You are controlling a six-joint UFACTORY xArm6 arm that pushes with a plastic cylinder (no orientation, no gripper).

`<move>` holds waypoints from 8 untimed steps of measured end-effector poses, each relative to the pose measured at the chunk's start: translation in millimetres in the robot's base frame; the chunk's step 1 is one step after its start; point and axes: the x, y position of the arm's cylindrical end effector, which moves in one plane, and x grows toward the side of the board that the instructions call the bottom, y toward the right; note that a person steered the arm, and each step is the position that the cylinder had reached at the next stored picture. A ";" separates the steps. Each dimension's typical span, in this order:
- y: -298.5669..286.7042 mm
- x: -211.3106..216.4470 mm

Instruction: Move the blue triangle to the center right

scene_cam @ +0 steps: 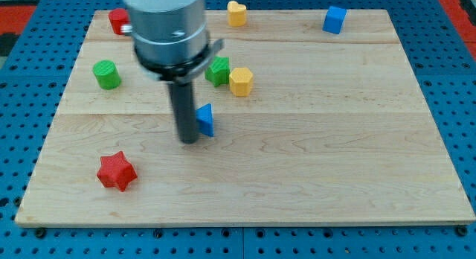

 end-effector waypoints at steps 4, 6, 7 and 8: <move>72.6 -45.9; 130.4 -55.0; 115.9 -78.2; 123.3 -87.5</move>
